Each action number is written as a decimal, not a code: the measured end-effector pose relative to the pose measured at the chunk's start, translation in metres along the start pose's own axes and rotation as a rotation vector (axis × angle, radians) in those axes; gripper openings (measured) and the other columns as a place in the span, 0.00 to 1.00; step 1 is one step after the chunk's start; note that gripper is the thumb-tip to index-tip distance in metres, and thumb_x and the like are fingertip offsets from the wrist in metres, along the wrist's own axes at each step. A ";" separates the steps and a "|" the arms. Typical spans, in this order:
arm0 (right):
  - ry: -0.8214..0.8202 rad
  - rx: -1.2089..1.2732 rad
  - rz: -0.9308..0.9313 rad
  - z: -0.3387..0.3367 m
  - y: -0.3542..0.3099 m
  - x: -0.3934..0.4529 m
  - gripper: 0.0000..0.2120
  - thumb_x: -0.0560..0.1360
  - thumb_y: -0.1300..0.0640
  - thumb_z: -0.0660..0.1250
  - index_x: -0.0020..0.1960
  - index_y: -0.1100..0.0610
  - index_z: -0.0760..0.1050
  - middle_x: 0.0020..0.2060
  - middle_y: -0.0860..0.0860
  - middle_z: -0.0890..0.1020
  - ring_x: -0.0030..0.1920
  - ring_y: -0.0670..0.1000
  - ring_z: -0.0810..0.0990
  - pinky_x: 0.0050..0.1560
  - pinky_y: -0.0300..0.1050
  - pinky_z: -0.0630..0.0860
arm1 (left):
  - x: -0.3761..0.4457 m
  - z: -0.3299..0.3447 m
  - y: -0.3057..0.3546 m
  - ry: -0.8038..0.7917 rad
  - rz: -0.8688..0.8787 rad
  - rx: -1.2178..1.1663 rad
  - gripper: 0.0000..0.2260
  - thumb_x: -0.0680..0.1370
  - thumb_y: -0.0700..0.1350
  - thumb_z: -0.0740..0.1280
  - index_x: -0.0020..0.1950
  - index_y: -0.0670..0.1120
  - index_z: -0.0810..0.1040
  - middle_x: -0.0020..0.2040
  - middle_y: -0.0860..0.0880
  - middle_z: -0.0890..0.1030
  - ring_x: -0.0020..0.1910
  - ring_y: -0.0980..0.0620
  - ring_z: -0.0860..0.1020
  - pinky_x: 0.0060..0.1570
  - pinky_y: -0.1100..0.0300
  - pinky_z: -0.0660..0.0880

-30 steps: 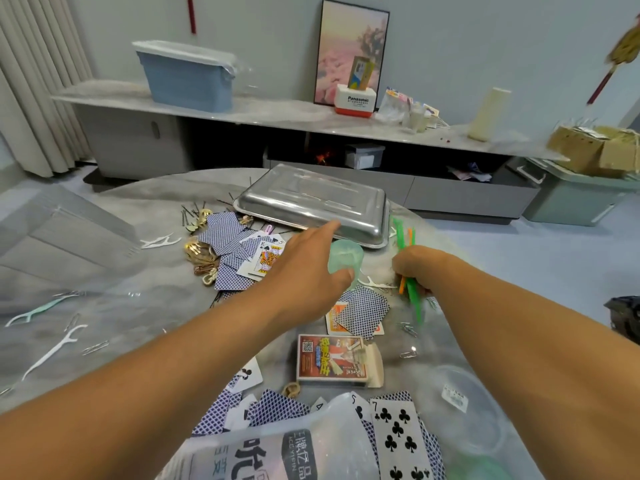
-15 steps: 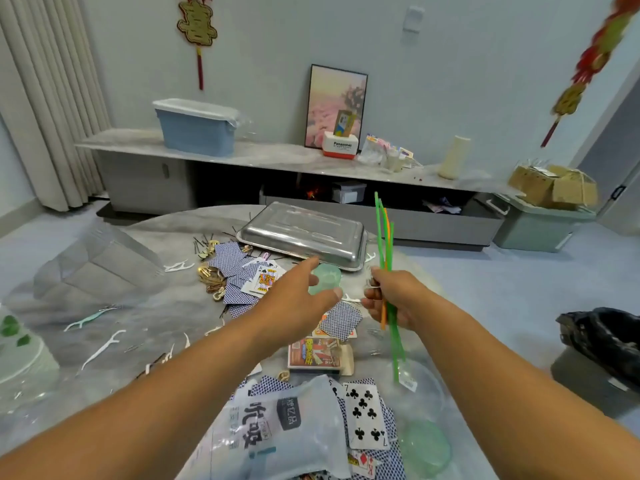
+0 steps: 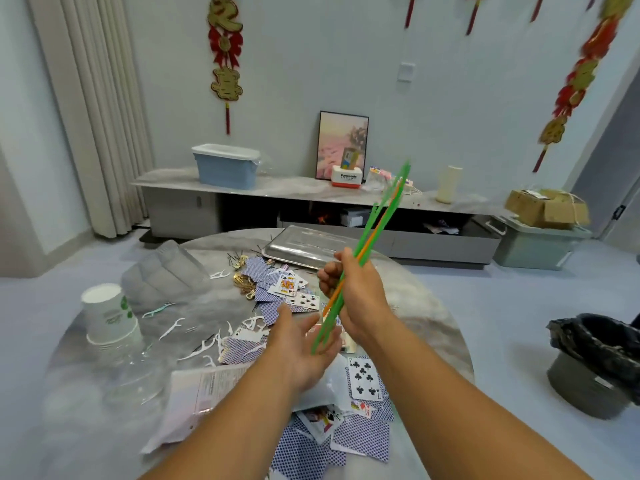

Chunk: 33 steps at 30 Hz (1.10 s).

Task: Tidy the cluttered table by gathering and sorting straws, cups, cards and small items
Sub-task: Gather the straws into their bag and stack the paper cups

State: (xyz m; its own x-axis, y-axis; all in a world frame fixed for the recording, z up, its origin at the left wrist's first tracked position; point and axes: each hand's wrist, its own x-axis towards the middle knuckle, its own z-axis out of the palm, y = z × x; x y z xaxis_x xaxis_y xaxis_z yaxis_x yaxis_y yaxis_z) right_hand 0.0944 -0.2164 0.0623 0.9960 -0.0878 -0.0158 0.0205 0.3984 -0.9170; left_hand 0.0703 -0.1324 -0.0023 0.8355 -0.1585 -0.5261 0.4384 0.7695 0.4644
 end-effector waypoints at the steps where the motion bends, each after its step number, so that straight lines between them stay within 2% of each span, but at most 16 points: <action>1: -0.036 -0.039 0.006 0.001 0.003 -0.008 0.10 0.86 0.55 0.58 0.50 0.59 0.73 0.32 0.51 0.78 0.34 0.50 0.81 0.38 0.43 0.78 | -0.005 0.000 0.001 -0.043 0.001 -0.081 0.35 0.82 0.68 0.50 0.71 0.40 0.72 0.58 0.35 0.82 0.57 0.38 0.81 0.64 0.44 0.75; 3: -0.114 -0.116 0.045 0.002 0.012 -0.023 0.09 0.85 0.55 0.59 0.53 0.60 0.74 0.34 0.52 0.80 0.37 0.52 0.83 0.41 0.44 0.79 | -0.015 0.000 0.006 -0.113 0.028 -0.166 0.35 0.81 0.69 0.50 0.66 0.40 0.75 0.56 0.36 0.83 0.55 0.38 0.82 0.67 0.42 0.73; 6: -0.197 -0.151 0.093 -0.004 0.025 -0.039 0.09 0.84 0.55 0.61 0.56 0.60 0.74 0.37 0.55 0.82 0.41 0.55 0.82 0.46 0.51 0.79 | -0.024 -0.001 0.012 -0.166 0.064 -0.197 0.34 0.79 0.71 0.52 0.46 0.41 0.77 0.37 0.43 0.81 0.41 0.44 0.82 0.60 0.46 0.77; 7: -0.209 -0.150 0.095 -0.007 0.027 -0.041 0.10 0.85 0.54 0.61 0.57 0.61 0.74 0.37 0.56 0.81 0.40 0.55 0.82 0.46 0.52 0.80 | -0.026 -0.002 0.012 -0.171 0.088 -0.134 0.35 0.79 0.72 0.52 0.45 0.41 0.78 0.35 0.44 0.79 0.40 0.45 0.81 0.59 0.46 0.77; 9: -0.218 -0.202 0.077 -0.017 0.029 -0.042 0.12 0.85 0.52 0.60 0.58 0.61 0.74 0.34 0.53 0.79 0.35 0.52 0.78 0.38 0.47 0.78 | -0.025 -0.008 0.009 -0.164 0.157 0.110 0.35 0.78 0.72 0.53 0.57 0.40 0.78 0.40 0.44 0.83 0.44 0.45 0.82 0.58 0.45 0.77; 11: -0.265 -0.302 0.053 -0.030 0.029 -0.040 0.13 0.85 0.50 0.59 0.57 0.60 0.73 0.32 0.50 0.75 0.29 0.48 0.71 0.30 0.42 0.70 | -0.024 -0.015 0.008 -0.140 0.241 0.322 0.34 0.77 0.71 0.57 0.68 0.45 0.75 0.55 0.45 0.85 0.57 0.47 0.82 0.65 0.44 0.74; 13: -0.378 -0.345 0.104 -0.041 0.029 -0.039 0.13 0.85 0.49 0.59 0.53 0.58 0.73 0.32 0.49 0.72 0.27 0.46 0.64 0.27 0.39 0.63 | -0.024 -0.018 0.011 -0.200 0.324 0.417 0.33 0.73 0.70 0.64 0.69 0.48 0.75 0.62 0.47 0.83 0.63 0.49 0.80 0.68 0.47 0.72; 16: -0.541 -0.449 0.276 -0.055 0.030 -0.042 0.12 0.84 0.47 0.60 0.53 0.57 0.71 0.32 0.48 0.71 0.27 0.45 0.62 0.26 0.37 0.62 | -0.022 -0.016 0.022 -0.323 0.414 0.550 0.28 0.73 0.63 0.70 0.63 0.45 0.80 0.59 0.49 0.85 0.56 0.49 0.83 0.57 0.52 0.76; 19: -0.655 -0.594 0.364 -0.065 0.033 -0.043 0.13 0.85 0.46 0.60 0.53 0.57 0.71 0.32 0.47 0.71 0.28 0.45 0.63 0.28 0.37 0.64 | -0.016 -0.014 0.025 -0.328 0.464 0.593 0.20 0.78 0.54 0.68 0.65 0.42 0.79 0.56 0.47 0.86 0.59 0.47 0.83 0.54 0.52 0.79; 22: -0.672 -0.694 0.300 -0.071 0.037 -0.043 0.11 0.84 0.48 0.61 0.50 0.56 0.72 0.31 0.47 0.73 0.30 0.46 0.70 0.32 0.40 0.71 | -0.010 -0.011 0.019 -0.331 0.503 0.599 0.12 0.83 0.47 0.63 0.63 0.44 0.78 0.45 0.49 0.85 0.56 0.48 0.82 0.55 0.51 0.80; 24: -0.583 -0.691 0.224 -0.073 0.039 -0.041 0.08 0.83 0.51 0.65 0.48 0.54 0.72 0.30 0.48 0.74 0.30 0.48 0.74 0.33 0.41 0.74 | -0.011 -0.003 0.012 -0.343 0.495 0.713 0.09 0.84 0.47 0.61 0.58 0.45 0.78 0.46 0.49 0.85 0.55 0.48 0.82 0.52 0.54 0.80; 27: -0.449 -0.658 0.174 -0.076 0.036 -0.035 0.09 0.83 0.53 0.62 0.46 0.55 0.71 0.29 0.47 0.71 0.28 0.47 0.69 0.30 0.41 0.70 | -0.011 0.005 0.006 -0.420 0.481 0.963 0.13 0.83 0.53 0.63 0.60 0.47 0.81 0.52 0.52 0.86 0.50 0.57 0.84 0.42 0.65 0.80; 28: -0.416 -0.658 0.174 -0.078 0.033 -0.033 0.11 0.84 0.52 0.61 0.45 0.56 0.71 0.29 0.48 0.70 0.27 0.46 0.67 0.30 0.41 0.67 | -0.010 0.005 0.006 -0.449 0.488 1.037 0.15 0.81 0.57 0.66 0.63 0.50 0.80 0.56 0.54 0.85 0.51 0.60 0.83 0.44 0.68 0.79; 29: -0.375 -0.663 0.169 -0.081 0.030 -0.030 0.13 0.84 0.50 0.60 0.44 0.56 0.71 0.29 0.48 0.70 0.27 0.46 0.66 0.29 0.41 0.66 | -0.007 0.002 0.007 -0.465 0.491 1.112 0.21 0.78 0.61 0.69 0.67 0.53 0.77 0.61 0.57 0.82 0.56 0.62 0.81 0.51 0.66 0.79; 31: -0.267 -0.682 0.126 -0.089 0.025 -0.026 0.17 0.84 0.47 0.61 0.40 0.56 0.72 0.27 0.47 0.71 0.26 0.46 0.67 0.28 0.42 0.67 | 0.003 -0.008 0.013 -0.414 0.508 1.331 0.40 0.68 0.66 0.75 0.77 0.57 0.66 0.72 0.59 0.72 0.68 0.59 0.73 0.68 0.54 0.72; 33: -0.143 -0.678 0.096 -0.099 0.021 -0.022 0.19 0.83 0.45 0.61 0.38 0.55 0.71 0.25 0.47 0.71 0.24 0.46 0.68 0.27 0.42 0.68 | 0.016 -0.022 0.014 -0.304 0.487 1.678 0.54 0.61 0.68 0.79 0.81 0.60 0.56 0.78 0.55 0.64 0.75 0.50 0.65 0.73 0.44 0.65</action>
State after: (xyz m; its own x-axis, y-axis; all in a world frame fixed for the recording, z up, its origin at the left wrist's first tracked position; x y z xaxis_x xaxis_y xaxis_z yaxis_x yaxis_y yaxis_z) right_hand 0.0638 -0.2967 0.0036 0.9933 0.0590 -0.0997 -0.0808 -0.2638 -0.9612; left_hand 0.0823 -0.1104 -0.0198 0.9219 -0.3784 -0.0832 -0.1724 -0.5929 0.7866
